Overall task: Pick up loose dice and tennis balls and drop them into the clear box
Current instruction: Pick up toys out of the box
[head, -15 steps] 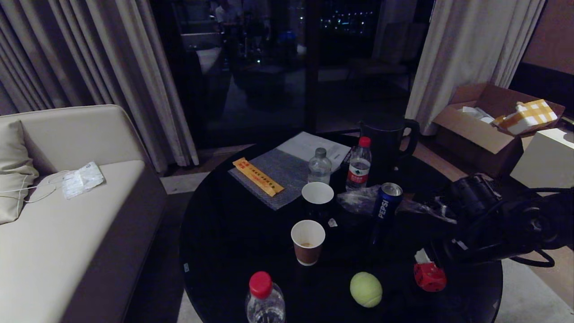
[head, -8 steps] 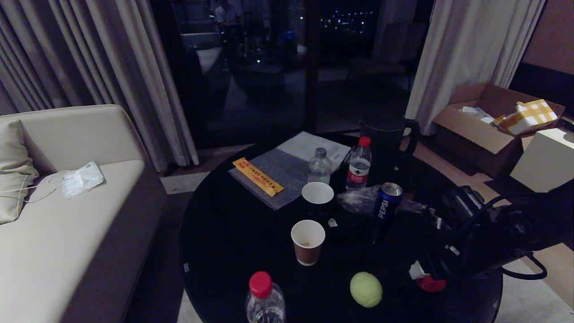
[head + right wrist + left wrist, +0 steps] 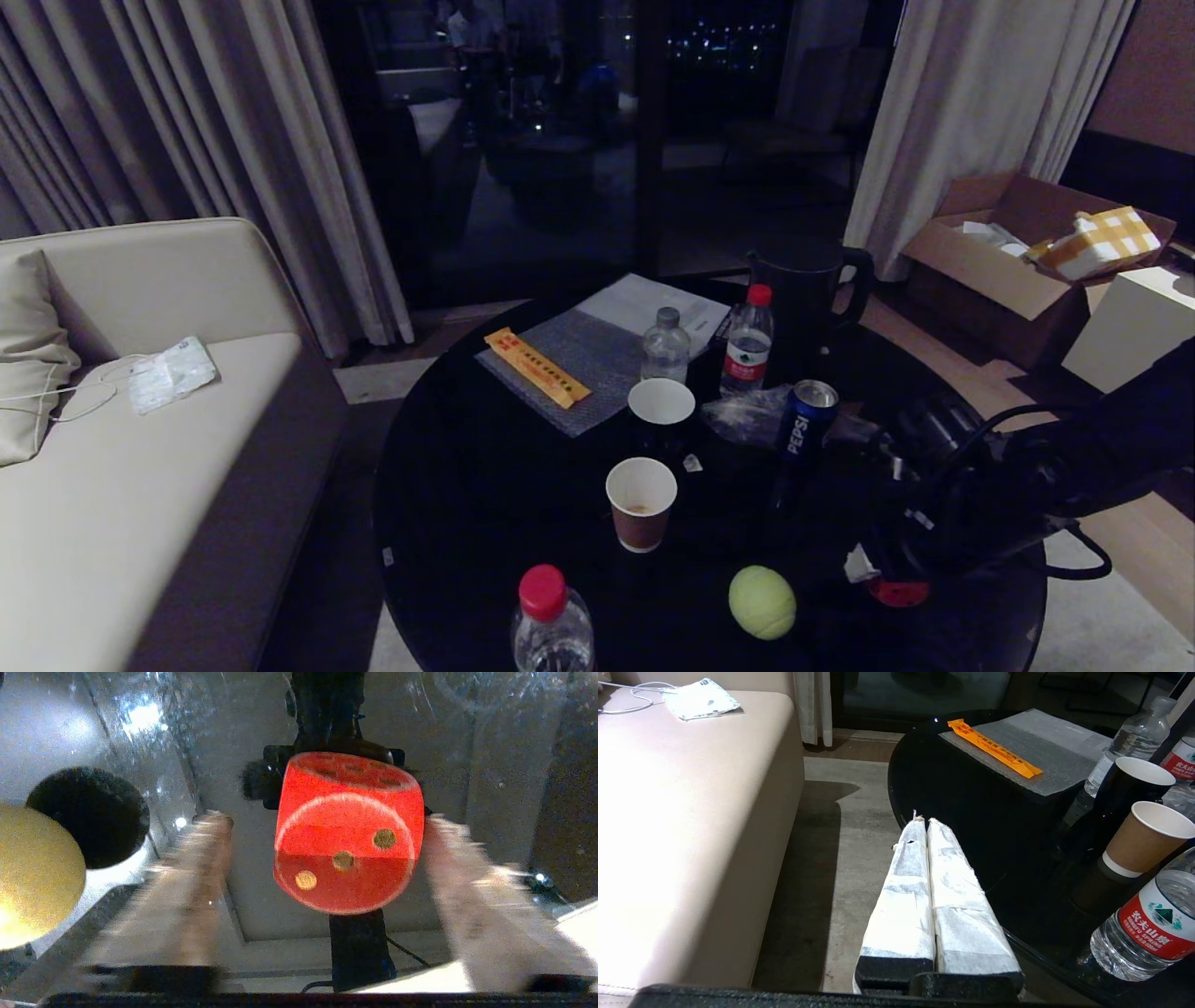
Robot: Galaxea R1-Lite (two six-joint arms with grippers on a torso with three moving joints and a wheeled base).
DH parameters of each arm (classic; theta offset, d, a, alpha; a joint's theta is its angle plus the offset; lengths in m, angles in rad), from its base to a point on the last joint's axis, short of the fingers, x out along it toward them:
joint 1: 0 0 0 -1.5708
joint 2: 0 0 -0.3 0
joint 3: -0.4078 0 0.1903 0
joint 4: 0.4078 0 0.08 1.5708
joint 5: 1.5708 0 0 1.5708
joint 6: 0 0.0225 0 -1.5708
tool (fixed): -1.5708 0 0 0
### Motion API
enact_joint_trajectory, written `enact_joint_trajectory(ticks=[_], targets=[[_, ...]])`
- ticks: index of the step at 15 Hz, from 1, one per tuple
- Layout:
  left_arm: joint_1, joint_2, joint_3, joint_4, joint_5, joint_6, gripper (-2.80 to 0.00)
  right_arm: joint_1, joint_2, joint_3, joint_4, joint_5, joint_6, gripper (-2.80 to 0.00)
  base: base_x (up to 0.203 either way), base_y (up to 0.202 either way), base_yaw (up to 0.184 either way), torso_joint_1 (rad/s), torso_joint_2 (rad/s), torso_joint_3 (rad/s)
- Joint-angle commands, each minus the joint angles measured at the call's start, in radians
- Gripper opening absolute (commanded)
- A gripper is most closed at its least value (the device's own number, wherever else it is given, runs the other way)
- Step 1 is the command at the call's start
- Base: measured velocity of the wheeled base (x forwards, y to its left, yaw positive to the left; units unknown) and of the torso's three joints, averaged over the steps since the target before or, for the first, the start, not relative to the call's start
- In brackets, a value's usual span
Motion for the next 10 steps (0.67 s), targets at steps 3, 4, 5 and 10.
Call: enact_joint_trajectory(ticks=[3, 4, 5, 10], targets=[[0.0, 0.002, 0.002, -0.001, 0.001, -0.001, -2.8, 0.004, 0.026, -0.015, 0.002, -0.005, -0.002, -2.8, 0.0, 0.0, 0.0, 0.0, 0.0, 0.0], [0.0, 0.002, 0.002, -0.001, 0.001, -0.001, -2.8, 0.004, 0.023, -0.011, 0.003, -0.006, -0.002, -2.8, 0.0, 0.0, 0.0, 0.0, 0.0, 0.0], [0.0, 0.002, 0.002, -0.001, 0.0, -0.001, -2.8, 0.003, 0.015, -0.006, 0.003, -0.011, -0.002, -2.8, 0.0, 0.0, 0.0, 0.0, 0.0, 0.0], [0.0, 0.002, 0.002, -0.001, 0.001, -0.001, -2.8, -0.002, -0.166, 0.026, 0.012, -0.077, -0.003, -2.8, 0.0, 0.0, 0.0, 0.0, 0.0, 0.0]])
